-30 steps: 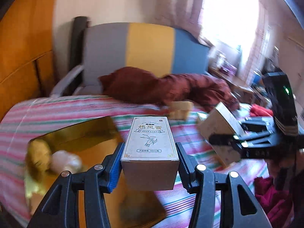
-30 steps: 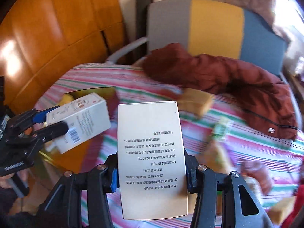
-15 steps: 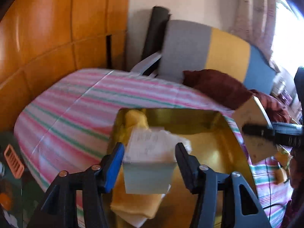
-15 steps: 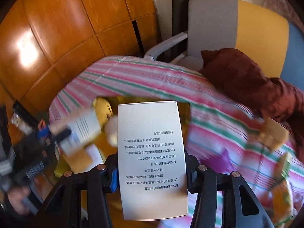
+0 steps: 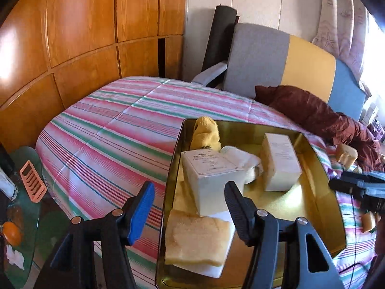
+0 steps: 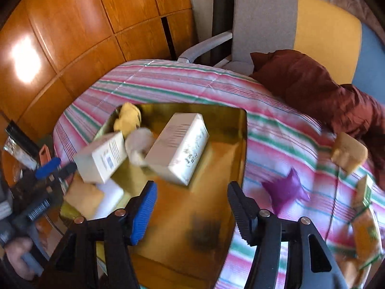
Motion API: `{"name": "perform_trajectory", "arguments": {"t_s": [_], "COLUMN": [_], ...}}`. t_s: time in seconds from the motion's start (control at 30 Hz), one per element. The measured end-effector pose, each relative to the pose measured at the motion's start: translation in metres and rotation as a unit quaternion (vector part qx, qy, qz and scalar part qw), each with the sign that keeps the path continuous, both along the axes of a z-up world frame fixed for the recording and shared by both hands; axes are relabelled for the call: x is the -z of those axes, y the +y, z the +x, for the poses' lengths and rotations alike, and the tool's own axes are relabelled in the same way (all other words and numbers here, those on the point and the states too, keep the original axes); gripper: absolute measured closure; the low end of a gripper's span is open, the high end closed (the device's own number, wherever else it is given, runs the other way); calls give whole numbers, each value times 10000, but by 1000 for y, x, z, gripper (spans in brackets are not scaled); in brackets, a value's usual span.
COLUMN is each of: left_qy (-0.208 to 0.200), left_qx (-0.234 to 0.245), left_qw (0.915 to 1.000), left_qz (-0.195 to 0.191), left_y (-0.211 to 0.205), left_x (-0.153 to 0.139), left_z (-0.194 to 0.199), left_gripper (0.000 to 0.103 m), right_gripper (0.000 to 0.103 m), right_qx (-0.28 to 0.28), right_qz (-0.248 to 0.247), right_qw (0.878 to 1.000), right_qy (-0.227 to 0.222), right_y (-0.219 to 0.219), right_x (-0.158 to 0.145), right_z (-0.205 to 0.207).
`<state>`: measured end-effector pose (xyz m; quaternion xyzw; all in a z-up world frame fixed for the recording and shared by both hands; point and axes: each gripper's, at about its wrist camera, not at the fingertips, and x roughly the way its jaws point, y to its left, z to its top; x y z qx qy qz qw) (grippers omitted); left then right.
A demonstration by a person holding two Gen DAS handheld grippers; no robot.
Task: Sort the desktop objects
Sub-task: 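Carry both white boxes to the gold tray and open both grippers, then withdraw both grippers from the tray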
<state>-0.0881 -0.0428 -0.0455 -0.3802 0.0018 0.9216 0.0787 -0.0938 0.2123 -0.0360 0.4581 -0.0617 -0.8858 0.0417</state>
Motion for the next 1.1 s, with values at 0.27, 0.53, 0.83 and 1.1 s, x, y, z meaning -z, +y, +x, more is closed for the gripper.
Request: {"name": "perform_trajectory", "arguments": {"t_s": [0.27,0.53,0.83,1.1], "left_qy": [160,-322,-792,-555], "left_qx": [-26,-179,-422,-105], "left_qw": [9999,9992,9954,9982], "left_qz": [-16,-179,-329,192], "left_y": [1,4,11,4], "left_x": [-8,20,42,22], "left_z": [20,4,-35,3], "left_gripper": [42,43,43,43], "right_gripper": [28,28,27,25], "right_qx": [146,239,441,774], "right_qz": [269,397,500,392], "right_qw": [9993,9988,9976,9961], "right_qy": [234,162,175,158], "right_y": [0,-4,1,26], "right_x": [-4,4,7,10], "right_z": [51,77,100,120]}}
